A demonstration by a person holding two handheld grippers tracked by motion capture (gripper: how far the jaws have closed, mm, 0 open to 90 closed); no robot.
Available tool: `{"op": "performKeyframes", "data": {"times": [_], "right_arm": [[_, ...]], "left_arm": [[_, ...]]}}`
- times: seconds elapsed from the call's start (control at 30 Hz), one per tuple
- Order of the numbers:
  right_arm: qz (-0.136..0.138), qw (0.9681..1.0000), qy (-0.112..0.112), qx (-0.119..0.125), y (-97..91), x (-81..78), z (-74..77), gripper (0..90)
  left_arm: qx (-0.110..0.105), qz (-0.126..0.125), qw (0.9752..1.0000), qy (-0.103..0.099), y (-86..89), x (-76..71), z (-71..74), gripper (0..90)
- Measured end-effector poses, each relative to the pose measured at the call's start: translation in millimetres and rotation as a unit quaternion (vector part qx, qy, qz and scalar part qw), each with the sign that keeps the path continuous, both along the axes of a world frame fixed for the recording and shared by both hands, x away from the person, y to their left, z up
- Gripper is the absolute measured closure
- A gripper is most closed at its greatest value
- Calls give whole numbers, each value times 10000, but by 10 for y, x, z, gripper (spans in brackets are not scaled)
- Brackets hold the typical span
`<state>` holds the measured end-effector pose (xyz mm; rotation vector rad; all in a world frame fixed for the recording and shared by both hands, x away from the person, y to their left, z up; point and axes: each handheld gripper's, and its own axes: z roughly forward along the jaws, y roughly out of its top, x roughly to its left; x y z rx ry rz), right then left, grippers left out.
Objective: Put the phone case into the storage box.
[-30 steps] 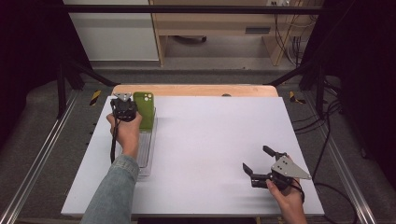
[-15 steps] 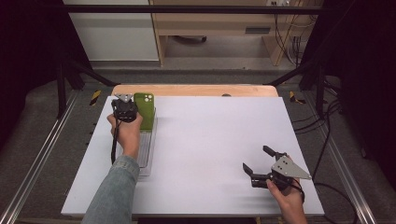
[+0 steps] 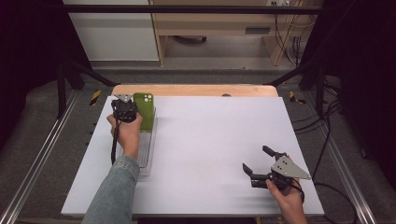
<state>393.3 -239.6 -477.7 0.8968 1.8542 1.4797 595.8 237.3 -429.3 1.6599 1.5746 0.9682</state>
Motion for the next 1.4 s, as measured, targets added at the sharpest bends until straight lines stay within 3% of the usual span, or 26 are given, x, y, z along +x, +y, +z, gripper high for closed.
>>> {"op": "performKeyframes", "data": {"times": [0.63, 1.0, 1.4], "right_arm": [[17, 10000, 10, 2, 5, 0, -1, 47], [22, 10000, 6, -13, 12, -6, 3, 46], [26, 10000, 3, -25, 16, -9, 3, 47]], "left_arm": [[-3, 1, 10000, -2, 0, -5, -7, 859], [222, -175, 9994, -209, -79, -96, 84, 600], [221, -302, 9987, -354, -88, -146, 144, 473]]}}
